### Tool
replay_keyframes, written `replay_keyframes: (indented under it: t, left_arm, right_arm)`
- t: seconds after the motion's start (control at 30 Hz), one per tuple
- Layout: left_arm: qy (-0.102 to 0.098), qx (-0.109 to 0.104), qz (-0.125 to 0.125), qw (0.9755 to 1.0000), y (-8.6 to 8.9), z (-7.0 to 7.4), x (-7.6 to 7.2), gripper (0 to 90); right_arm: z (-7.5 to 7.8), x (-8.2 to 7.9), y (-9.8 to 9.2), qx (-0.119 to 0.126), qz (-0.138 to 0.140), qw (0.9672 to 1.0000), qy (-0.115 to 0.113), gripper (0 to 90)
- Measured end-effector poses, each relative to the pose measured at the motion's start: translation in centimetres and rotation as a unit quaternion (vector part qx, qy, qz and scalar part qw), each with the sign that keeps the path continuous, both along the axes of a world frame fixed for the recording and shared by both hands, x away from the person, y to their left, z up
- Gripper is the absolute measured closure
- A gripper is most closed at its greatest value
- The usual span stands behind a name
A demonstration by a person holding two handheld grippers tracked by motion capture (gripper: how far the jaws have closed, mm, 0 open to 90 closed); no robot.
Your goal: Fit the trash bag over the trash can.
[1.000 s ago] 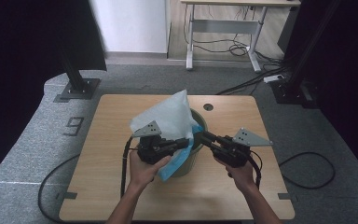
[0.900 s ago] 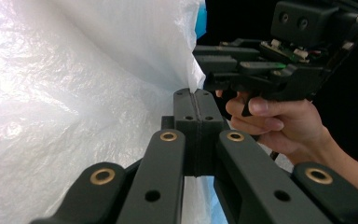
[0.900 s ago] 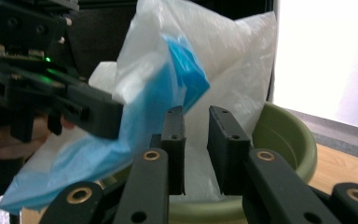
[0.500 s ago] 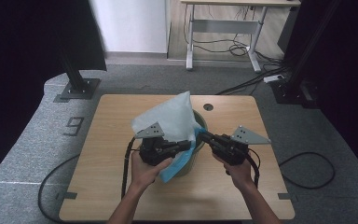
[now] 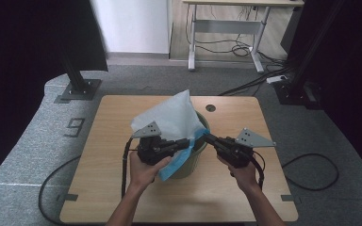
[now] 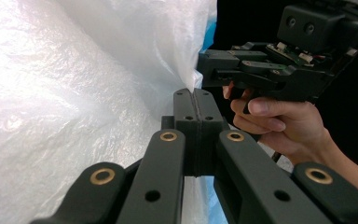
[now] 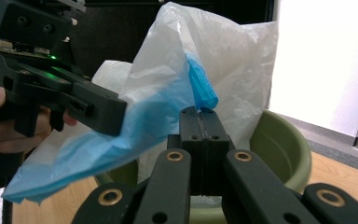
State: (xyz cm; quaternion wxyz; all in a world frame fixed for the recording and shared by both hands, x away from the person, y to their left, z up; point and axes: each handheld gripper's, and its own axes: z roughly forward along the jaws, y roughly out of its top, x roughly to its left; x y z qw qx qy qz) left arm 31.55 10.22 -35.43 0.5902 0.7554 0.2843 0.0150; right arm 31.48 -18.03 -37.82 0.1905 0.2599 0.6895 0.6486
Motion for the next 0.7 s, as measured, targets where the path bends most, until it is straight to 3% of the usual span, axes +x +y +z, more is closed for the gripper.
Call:
replay_keyframes:
  t: [0.4, 0.6, 0.7]
  left_arm:
    - [-0.006, -0.004, 0.004, 1.0, 0.54, 0.62, 0.04, 90.0]
    - [-0.001, -0.009, 0.0, 1.0, 0.51, 0.64, 0.09, 90.0]
    - [0.0, -0.013, -0.002, 0.9999, 0.56, 0.72, 0.18, 90.0]
  right_arm:
    - [-0.11, -0.22, -0.25, -0.01, -0.002, 0.9999, 0.003, 88.9]
    - [-0.14, -0.29, -0.4, -0.002, 0.001, 1.0, 0.002, 88.4]
    - [-0.3, -0.34, -0.44, 0.006, 0.006, 0.9999, 0.006, 80.4]
